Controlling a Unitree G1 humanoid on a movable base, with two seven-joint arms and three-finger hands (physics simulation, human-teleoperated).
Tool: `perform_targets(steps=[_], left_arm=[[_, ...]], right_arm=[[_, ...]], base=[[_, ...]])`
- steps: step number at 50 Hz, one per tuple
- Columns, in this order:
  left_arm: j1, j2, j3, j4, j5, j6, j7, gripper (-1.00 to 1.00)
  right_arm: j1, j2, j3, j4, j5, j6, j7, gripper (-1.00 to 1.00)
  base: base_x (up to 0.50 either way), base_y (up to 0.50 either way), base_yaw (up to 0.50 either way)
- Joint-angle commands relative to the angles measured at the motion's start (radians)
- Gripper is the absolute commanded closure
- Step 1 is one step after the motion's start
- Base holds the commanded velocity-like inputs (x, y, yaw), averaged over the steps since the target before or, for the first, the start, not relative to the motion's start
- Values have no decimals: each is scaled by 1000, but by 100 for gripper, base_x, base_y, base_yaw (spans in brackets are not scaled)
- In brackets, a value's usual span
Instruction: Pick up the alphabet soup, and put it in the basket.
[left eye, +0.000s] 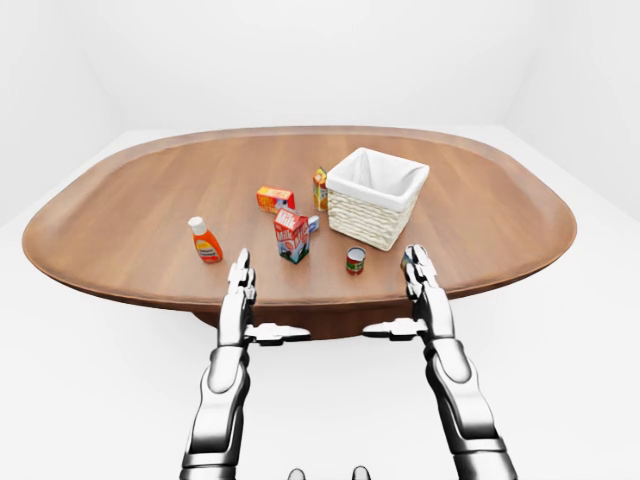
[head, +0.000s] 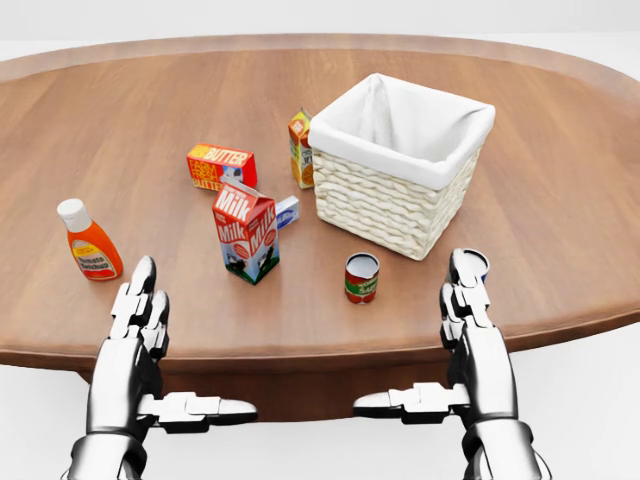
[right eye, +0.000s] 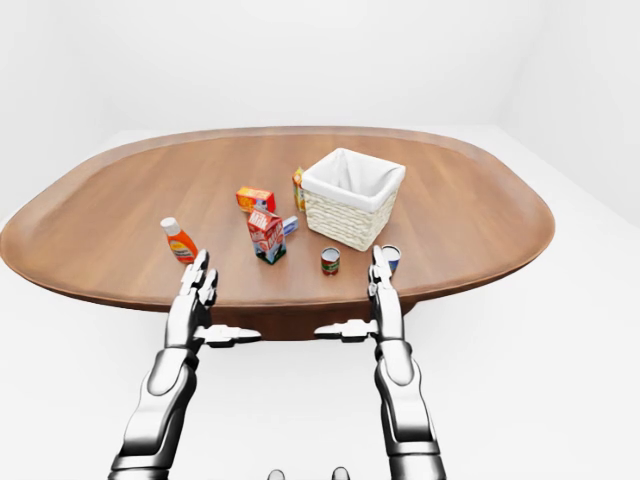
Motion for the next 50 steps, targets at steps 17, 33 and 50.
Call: perform_targets(steps=[17, 33, 50], left_arm=[[-28, 17, 40, -3, -17, 8, -21, -100], [72, 13, 105, -643, -63, 86, -6, -100], [68, 11, 130, -723, -81, 86, -8, -100]], right_arm=[[-70, -34, -62, 67, 22, -17, -16, -100], [37, -13, -38, -459, -80, 92, -26, -100], [48, -7, -40, -533, -83, 92, -13, -100]], base=[[0, 0, 0], [0, 0, 0], [0, 0, 0]])
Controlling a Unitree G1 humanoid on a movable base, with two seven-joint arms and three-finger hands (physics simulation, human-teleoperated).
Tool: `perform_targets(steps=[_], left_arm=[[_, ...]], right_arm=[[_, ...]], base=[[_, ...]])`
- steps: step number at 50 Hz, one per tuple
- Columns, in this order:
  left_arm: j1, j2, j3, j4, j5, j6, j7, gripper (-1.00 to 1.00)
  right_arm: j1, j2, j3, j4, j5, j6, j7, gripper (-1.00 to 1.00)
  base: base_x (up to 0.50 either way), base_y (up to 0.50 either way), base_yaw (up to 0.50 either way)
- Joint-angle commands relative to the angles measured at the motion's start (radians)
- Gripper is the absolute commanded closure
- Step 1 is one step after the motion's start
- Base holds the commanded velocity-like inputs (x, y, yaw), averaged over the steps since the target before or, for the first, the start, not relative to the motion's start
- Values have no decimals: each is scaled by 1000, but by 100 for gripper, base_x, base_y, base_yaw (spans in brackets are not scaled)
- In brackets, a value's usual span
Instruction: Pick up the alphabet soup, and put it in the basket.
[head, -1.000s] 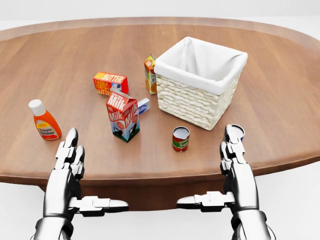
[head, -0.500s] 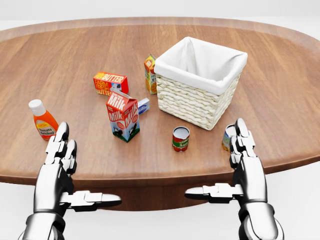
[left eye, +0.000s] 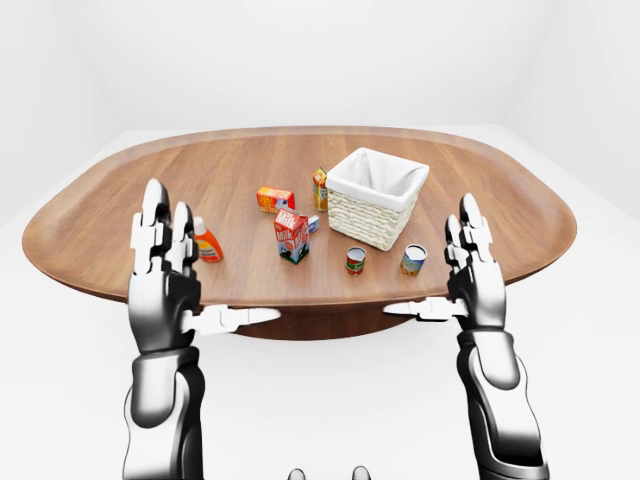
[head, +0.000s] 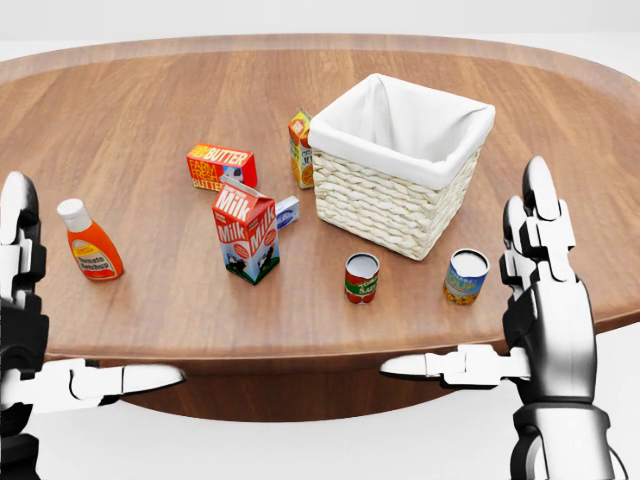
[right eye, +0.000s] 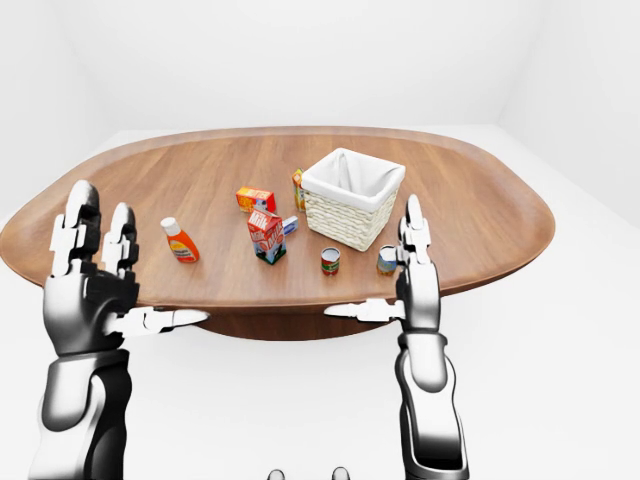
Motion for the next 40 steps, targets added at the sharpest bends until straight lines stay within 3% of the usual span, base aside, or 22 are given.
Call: perform_targets(steps=[1, 20, 40], left_arm=[[6, -2, 19, -94, -13, 0, 0, -100], [8, -2, 19, -84, -13, 0, -4, -100], [9, -3, 21, -95, -14, 0, -4, -100]], right_arm=[[15, 5, 0, -77, -7, 0, 7, -100], [19, 6, 3, -70, 15, 0, 18, -100], [21, 6, 9, -58, -7, 0, 15, -100]], base=[[0, 0, 0], [0, -7, 0], [0, -34, 0]])
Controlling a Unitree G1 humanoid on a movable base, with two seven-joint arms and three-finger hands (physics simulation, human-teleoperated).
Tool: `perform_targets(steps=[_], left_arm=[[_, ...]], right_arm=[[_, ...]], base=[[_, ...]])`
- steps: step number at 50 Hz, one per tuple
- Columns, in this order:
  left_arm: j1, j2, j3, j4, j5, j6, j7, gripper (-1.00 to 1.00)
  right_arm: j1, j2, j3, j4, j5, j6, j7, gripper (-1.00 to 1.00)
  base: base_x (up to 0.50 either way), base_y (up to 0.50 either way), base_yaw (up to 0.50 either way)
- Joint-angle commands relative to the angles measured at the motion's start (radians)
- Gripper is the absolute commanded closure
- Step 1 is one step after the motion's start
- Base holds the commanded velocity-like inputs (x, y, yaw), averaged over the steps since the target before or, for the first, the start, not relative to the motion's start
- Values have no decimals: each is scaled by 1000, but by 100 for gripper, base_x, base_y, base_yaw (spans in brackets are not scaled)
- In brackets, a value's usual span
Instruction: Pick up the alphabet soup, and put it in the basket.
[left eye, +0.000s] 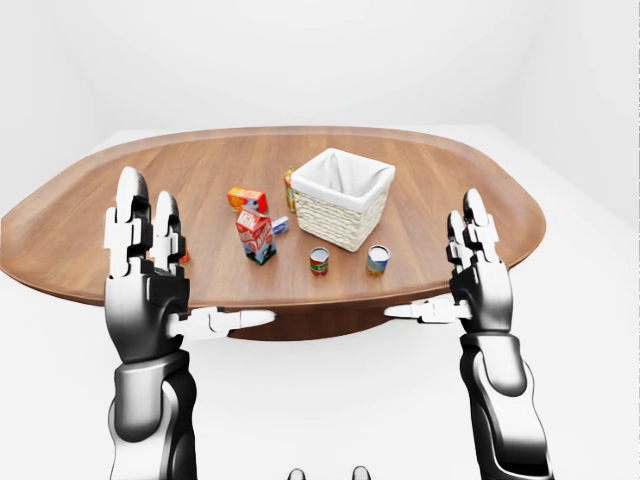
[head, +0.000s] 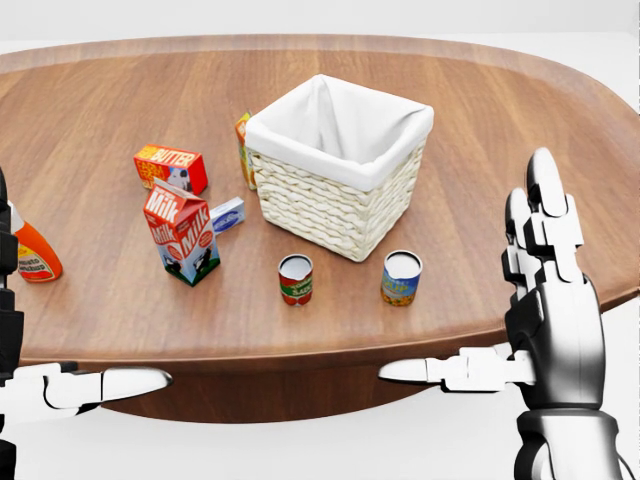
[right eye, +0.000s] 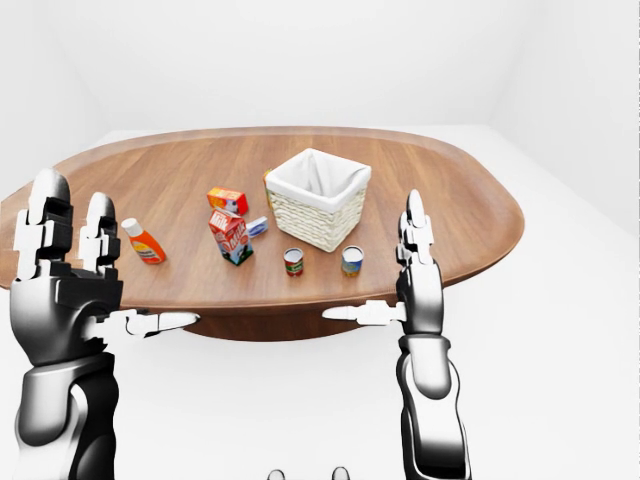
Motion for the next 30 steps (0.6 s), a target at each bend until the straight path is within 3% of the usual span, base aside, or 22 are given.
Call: perform_targets(steps=[1, 19, 30], left_arm=[[0, -2, 1, -4, -7, 0, -2, -100], [4, -1, 0, -4, -7, 0, -3, -100], [3, 0, 4, 0, -8, 0, -6, -100]], right_arm=[[2, 1, 4, 12, -8, 0, -1, -100], [6, 2, 9, 13, -16, 0, -2, -100], [9, 3, 14, 5, -23, 0, -2, -100]], base=[[0, -34, 0], [0, -22, 0], [0, 0, 0]])
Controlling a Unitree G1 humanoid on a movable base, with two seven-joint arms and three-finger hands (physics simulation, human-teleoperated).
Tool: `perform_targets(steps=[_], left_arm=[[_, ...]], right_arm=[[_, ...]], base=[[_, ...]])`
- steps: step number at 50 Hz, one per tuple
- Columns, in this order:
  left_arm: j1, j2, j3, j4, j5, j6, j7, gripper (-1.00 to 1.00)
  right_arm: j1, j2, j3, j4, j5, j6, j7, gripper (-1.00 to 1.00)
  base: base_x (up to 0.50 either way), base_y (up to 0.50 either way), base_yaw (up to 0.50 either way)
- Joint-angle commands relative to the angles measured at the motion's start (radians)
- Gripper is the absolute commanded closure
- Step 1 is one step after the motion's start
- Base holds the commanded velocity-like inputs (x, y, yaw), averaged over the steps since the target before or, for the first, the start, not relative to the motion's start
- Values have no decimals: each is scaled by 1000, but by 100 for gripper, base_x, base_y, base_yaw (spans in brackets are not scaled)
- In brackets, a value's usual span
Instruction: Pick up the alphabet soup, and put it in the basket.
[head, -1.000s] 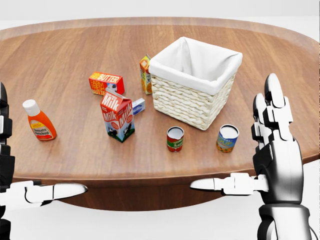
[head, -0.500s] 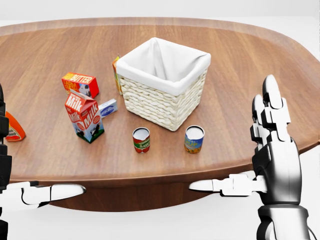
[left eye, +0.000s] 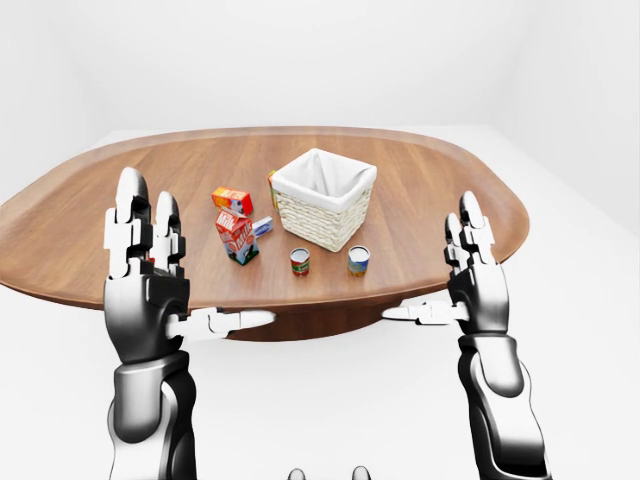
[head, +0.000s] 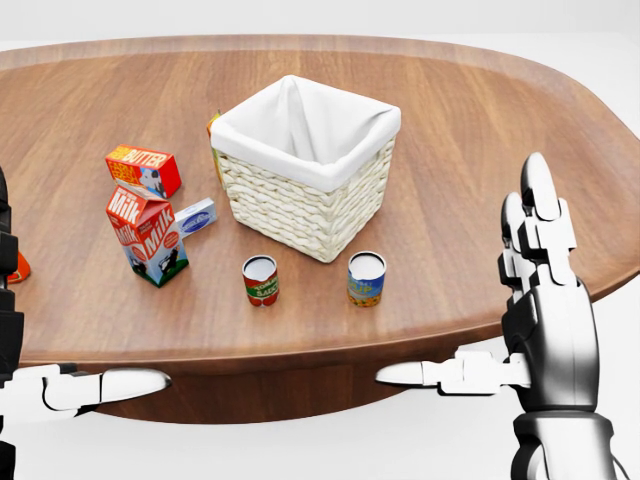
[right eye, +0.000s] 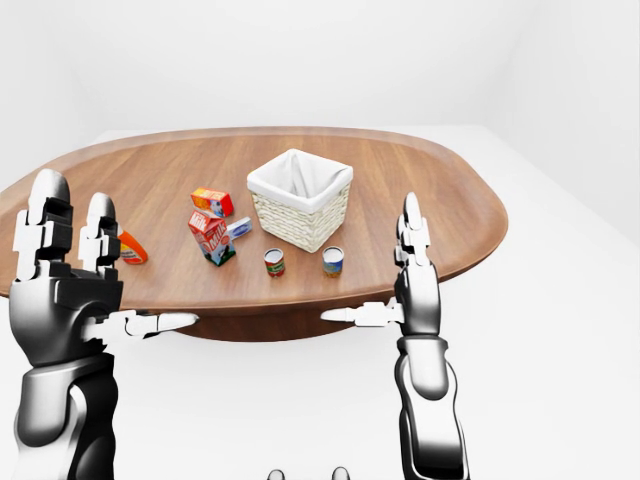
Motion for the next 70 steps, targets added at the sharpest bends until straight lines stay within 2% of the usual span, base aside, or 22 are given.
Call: perform_targets(steps=[1, 22, 70], left_arm=[[-2, 1, 3, 3, -2, 0, -2, -100], [-2, 1, 4, -15, -3, 0, 1, -100], [6, -1, -6, -14, 2, 0, -7, -100]], right_arm=[[1, 1, 4, -5, -7, 0, 0, -100], [-2, 0, 10, -1, -32, 0, -5, -100], [5, 3, 15, 7, -38, 0, -3, -100]], base=[[0, 0, 0], [0, 0, 0], [22, 0, 0]])
